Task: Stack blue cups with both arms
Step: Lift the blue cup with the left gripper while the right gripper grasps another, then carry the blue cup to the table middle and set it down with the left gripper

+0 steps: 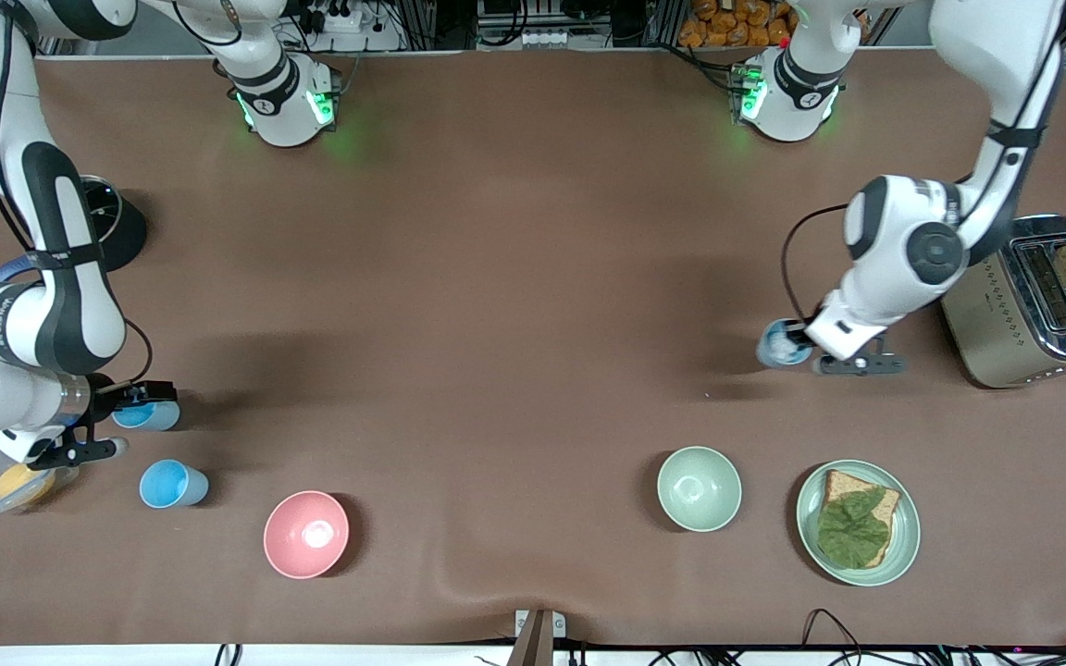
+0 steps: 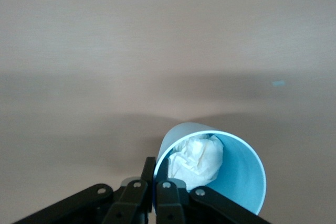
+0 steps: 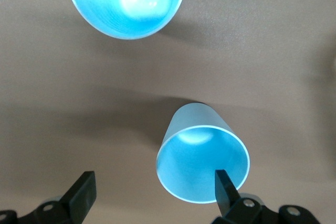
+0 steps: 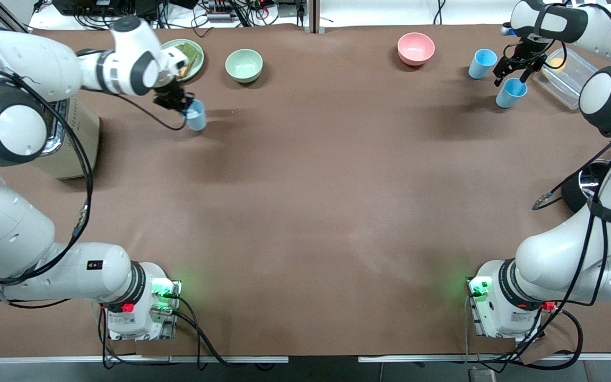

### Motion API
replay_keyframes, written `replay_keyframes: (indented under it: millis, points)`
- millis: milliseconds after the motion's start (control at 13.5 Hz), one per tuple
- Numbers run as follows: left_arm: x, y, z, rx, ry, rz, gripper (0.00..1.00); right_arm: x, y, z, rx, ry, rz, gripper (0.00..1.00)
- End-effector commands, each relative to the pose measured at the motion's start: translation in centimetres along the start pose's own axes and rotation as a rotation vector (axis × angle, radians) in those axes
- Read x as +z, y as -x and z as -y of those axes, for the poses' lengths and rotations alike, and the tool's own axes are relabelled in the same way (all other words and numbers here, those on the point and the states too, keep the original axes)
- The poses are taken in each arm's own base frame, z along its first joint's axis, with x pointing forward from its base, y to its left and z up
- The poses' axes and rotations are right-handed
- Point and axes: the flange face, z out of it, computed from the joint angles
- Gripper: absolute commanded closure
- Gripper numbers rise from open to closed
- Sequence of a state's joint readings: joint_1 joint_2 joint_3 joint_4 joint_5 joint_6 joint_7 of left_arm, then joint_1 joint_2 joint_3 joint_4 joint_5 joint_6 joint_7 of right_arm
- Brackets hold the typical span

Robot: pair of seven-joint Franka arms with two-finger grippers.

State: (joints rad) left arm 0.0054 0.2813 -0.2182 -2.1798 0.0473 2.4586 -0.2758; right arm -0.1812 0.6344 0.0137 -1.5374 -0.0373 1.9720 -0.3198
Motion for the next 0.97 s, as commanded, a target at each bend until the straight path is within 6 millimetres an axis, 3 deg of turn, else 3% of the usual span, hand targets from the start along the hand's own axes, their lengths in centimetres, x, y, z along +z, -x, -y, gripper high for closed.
replay_keyframes:
  millis: [0, 223, 446, 669, 891]
  points:
    - [0.5, -0.2, -8.7, -0.073, 0.028, -0.014, 1.00, 0.7, -0.1, -0.3, -0.002, -0.007, 0.008, 0.00]
    - [1.5, 0.8, -19.3, -0.181, 0.069, -0.016, 1.00, 0.7, -0.1, -0.3, -0.002, -0.007, 0.008, 0.00]
    - [2.7, 2.6, -28.3, -0.250, 0.109, -0.014, 1.00, 1.6, 0.0, -0.4, 0.000, -0.014, 0.021, 0.00]
    - [4.7, 4.9, -35.2, -0.271, 0.133, -0.006, 1.00, 1.9, -0.1, -0.4, 0.000, -0.014, 0.021, 0.00]
    - [5.9, 7.2, -38.9, -0.245, 0.129, -0.012, 1.00, 2.6, -0.3, -0.9, 0.005, -0.013, 0.013, 0.00]
